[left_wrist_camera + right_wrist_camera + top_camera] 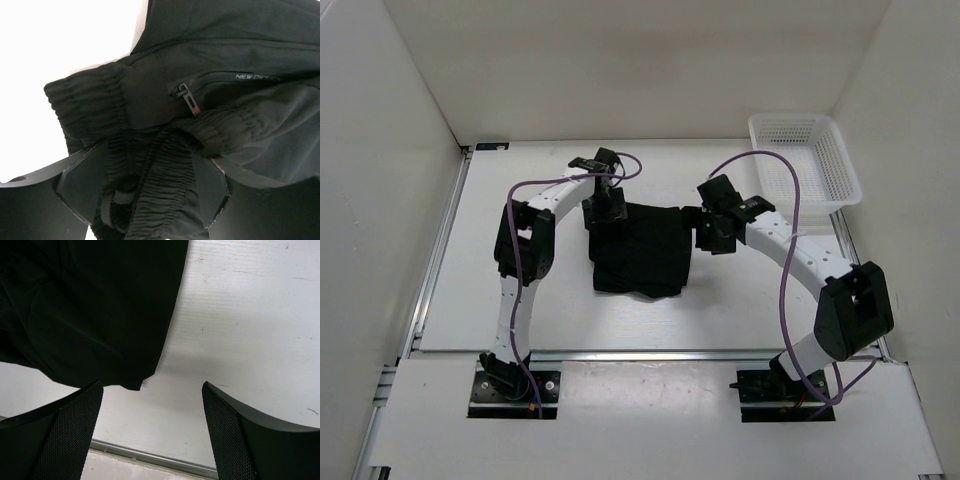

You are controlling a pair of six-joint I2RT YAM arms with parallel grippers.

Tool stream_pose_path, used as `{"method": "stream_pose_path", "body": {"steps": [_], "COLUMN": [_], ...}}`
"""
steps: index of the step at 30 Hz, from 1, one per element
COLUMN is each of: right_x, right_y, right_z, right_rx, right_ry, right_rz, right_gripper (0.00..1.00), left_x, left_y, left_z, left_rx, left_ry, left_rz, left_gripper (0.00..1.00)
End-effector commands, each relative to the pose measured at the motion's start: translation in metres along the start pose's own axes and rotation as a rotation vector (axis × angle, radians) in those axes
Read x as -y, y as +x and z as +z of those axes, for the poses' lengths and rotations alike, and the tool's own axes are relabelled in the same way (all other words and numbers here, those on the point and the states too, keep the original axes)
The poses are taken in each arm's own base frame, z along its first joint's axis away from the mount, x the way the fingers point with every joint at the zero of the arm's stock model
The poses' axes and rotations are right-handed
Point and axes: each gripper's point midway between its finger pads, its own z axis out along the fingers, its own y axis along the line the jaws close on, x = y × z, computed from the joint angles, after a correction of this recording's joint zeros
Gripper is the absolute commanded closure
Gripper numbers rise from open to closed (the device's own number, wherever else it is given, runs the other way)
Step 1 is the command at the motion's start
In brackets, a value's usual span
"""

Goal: Fold and stack the shorts
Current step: Fold the shorts

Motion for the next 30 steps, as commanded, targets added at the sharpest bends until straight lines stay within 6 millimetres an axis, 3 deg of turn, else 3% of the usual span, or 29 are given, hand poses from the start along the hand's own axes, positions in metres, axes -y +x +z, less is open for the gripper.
{"method": "stream_pose_path", "body": {"steps": [1,5,9,11,13,14,15,17,19,20,23,26,30], "right_x": [-0.007,-0.007,-0.002,-0.002,0.0,0.0,-0.001,-0.001,-0.001,-0.002,0.0,0.002,0.006], "right_y": [-0.011,-0.011,-0.014,-0.014,-0.011,-0.01,-0.013,-0.013,-0.013,-0.014,-0.01,-0.01,-0.007], "right_z": [-0.012,-0.012,-0.012,-0.012,-0.01,-0.01,-0.01,-0.01,-0.01,-0.013,-0.014,-0.017,-0.018], "right_rx": [0.033,0.033,0.04,0.04,0.032,0.032,0.04,0.04,0.04,0.048,0.04,0.047,0.043], "right_ry": [-0.032,-0.032,-0.019,-0.018,-0.014,-0.014,-0.018,-0.018,-0.018,-0.022,-0.018,-0.008,0.006], "right_rz": [0.009,0.009,0.017,0.008,0.008,0.008,0.008,0.008,0.008,0.008,0.008,0.008,0.008], "right_gripper": [0.16,0.16,0.16,0.16,0.16,0.16,0.16,0.16,0.16,0.16,0.16,0.16,0.16], "left_x": [0.02,0.022,0.03,0.035,0.042,0.044,0.045,0.046,0.051,0.05,0.051,0.051,0.052], "left_y": [-0.005,-0.006,-0.013,-0.017,-0.018,-0.017,-0.021,-0.023,-0.028,-0.027,-0.032,-0.038,-0.046], "left_z": [-0.004,-0.01,-0.052,-0.067,-0.079,-0.079,-0.074,-0.065,-0.058,-0.042,-0.025,-0.016,-0.019], "left_rx": [0.003,0.014,0.115,0.167,0.191,0.185,0.185,0.175,0.17,0.147,0.132,0.131,0.154], "left_ry": [0.083,0.101,0.109,0.11,0.128,0.139,0.136,0.129,0.137,0.122,0.102,0.08,0.071], "left_rz": [0.018,0.019,0.032,0.044,0.067,0.068,0.084,0.094,0.095,0.105,0.104,0.102,0.101], "left_gripper": [0.25,0.42,0.53,0.52,0.42,0.35,0.14,0.03,0.03,0.03,0.03,0.09,0.22]}}
